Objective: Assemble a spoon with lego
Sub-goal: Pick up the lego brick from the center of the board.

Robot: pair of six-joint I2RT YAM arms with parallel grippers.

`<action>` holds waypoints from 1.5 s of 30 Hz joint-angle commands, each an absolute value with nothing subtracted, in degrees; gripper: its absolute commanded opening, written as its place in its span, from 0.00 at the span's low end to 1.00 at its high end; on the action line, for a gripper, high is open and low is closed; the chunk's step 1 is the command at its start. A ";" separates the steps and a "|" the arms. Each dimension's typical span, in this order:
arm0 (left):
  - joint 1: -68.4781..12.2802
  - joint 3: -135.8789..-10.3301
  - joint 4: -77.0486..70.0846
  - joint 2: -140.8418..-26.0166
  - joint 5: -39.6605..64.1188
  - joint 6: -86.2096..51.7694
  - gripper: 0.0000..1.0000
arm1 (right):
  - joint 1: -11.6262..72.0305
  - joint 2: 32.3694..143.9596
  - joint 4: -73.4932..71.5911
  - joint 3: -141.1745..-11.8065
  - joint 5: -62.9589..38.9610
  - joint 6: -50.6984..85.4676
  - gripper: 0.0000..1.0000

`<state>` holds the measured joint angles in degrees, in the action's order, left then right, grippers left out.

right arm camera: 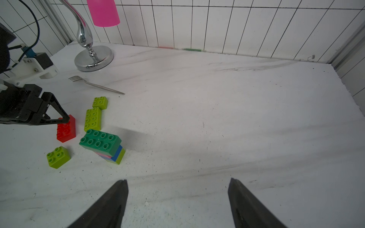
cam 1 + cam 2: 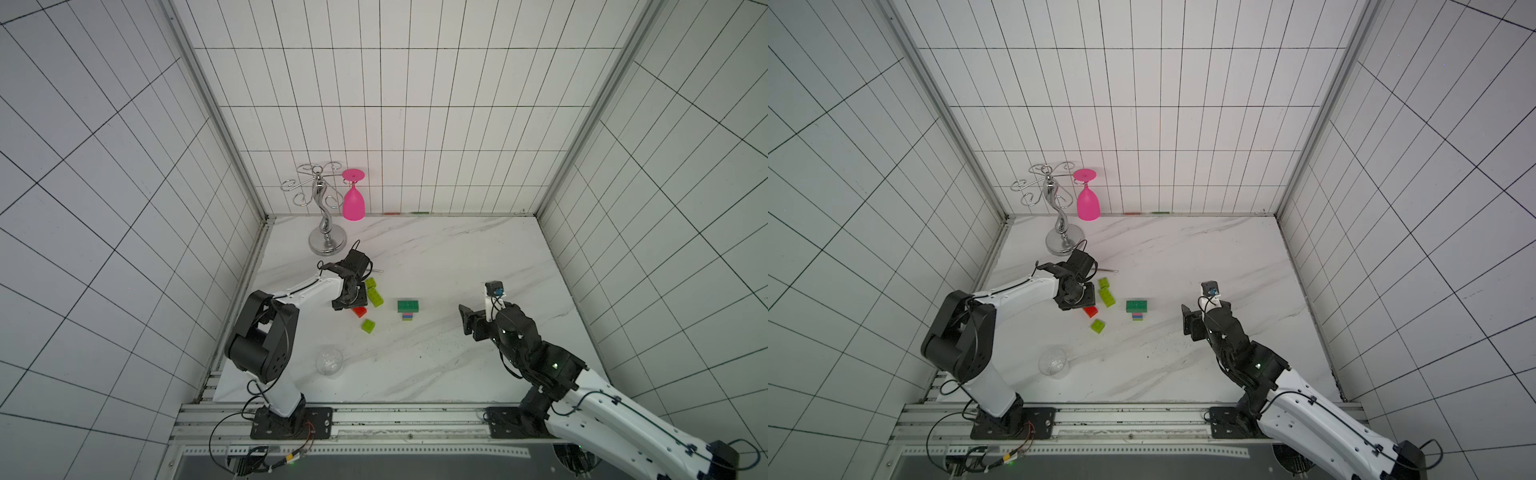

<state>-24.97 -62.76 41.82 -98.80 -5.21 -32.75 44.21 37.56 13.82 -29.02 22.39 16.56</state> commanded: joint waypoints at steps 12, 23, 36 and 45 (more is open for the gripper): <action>-25.29 -61.78 38.83 -102.82 -4.05 -34.01 0.44 | 43.73 39.96 12.48 -28.71 20.00 17.42 0.82; -25.08 -56.75 41.06 -96.59 -5.48 -27.04 0.36 | 43.69 42.23 12.30 -29.00 19.60 17.23 0.82; -23.21 -63.76 43.25 -99.15 -6.85 -27.33 0.50 | 43.69 44.34 12.22 -29.46 18.19 16.79 0.82; -22.94 -65.85 46.77 -102.22 -7.94 -28.48 0.50 | 43.70 44.11 12.39 -29.53 17.34 16.76 0.82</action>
